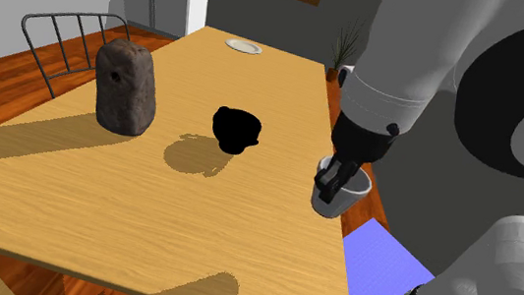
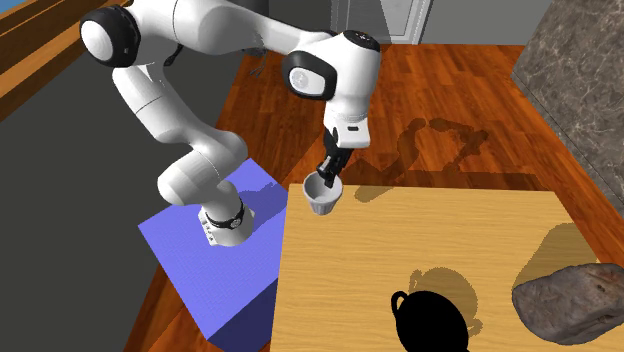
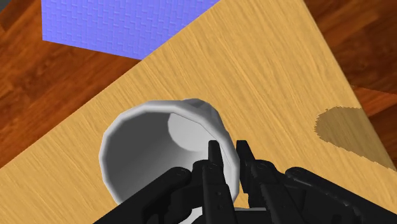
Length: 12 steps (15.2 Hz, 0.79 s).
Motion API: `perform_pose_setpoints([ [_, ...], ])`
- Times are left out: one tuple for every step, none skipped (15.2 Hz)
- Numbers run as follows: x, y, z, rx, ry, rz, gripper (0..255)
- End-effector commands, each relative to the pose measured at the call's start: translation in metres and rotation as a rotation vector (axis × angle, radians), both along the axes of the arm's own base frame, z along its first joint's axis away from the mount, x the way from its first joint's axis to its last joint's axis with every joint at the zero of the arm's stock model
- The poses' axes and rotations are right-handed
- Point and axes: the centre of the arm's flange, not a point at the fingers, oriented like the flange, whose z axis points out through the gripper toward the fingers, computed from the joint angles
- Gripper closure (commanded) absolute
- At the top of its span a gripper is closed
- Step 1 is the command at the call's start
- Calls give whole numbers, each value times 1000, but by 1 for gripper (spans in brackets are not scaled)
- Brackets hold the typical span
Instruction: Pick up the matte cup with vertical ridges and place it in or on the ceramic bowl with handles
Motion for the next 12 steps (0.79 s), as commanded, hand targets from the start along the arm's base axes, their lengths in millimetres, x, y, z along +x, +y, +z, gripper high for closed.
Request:
perform_pose_setpoints([
  [0, -1, 10, 0, 0, 0, 255],
  [0, -1, 16, 0, 0, 0, 255],
  [0, -1, 21, 0, 0, 0, 255],
  [0, -1, 26, 0, 0, 0, 255],
  [0, -1, 29, 0, 0, 0, 255],
  [13, -2, 30, 0, 0, 0, 255],
  [27, -2, 31, 0, 0, 0, 255],
  [40, -3, 32, 0, 0, 0, 255],
  [53, -4, 33, 0, 0, 0, 255],
  [66, -5, 34, 0, 0, 0, 255],
  [79, -5, 35, 0, 0, 0, 255],
  [92, -6, 36, 0, 0, 0, 255],
])
